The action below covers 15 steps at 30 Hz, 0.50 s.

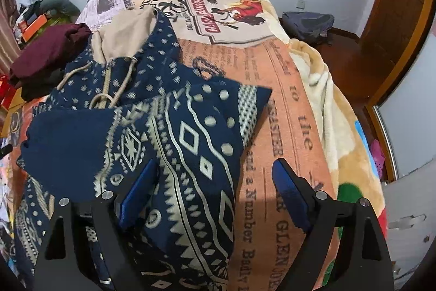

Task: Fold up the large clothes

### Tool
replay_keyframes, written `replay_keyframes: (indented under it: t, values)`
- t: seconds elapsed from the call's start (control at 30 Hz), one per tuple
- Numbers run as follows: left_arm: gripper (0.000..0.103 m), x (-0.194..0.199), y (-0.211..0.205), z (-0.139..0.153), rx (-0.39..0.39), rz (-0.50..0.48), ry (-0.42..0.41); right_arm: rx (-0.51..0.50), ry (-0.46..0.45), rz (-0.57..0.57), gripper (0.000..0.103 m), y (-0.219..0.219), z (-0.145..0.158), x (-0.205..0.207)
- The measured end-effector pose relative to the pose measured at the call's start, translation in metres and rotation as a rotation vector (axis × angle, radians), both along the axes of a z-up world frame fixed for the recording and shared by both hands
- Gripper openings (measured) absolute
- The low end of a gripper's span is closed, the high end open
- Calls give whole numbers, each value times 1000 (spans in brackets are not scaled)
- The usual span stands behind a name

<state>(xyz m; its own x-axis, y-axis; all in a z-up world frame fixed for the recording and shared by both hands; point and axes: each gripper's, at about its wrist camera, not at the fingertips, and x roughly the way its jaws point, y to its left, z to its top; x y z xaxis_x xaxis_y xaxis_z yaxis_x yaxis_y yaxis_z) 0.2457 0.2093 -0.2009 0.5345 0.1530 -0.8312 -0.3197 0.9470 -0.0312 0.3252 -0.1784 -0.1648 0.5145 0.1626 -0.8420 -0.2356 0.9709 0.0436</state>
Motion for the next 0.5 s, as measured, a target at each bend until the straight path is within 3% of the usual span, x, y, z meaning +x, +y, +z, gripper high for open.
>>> replay_keyframes:
  t: [0.07, 0.17, 0.37, 0.5]
  values:
    - [33, 8, -15, 14, 75, -57, -12, -5, -33, 14, 85, 3, 12, 3]
    - [35, 21, -30, 31, 121, -128, -45, -6, -91, 32, 85, 10, 35, 9]
    - [44, 75, -60, 62, 120, -213, -125, 63, -178, 64, 85, 28, 77, 37]
    - [45, 112, -71, 72, 92, -240, -156, 133, -183, 78, 85, 41, 90, 61]
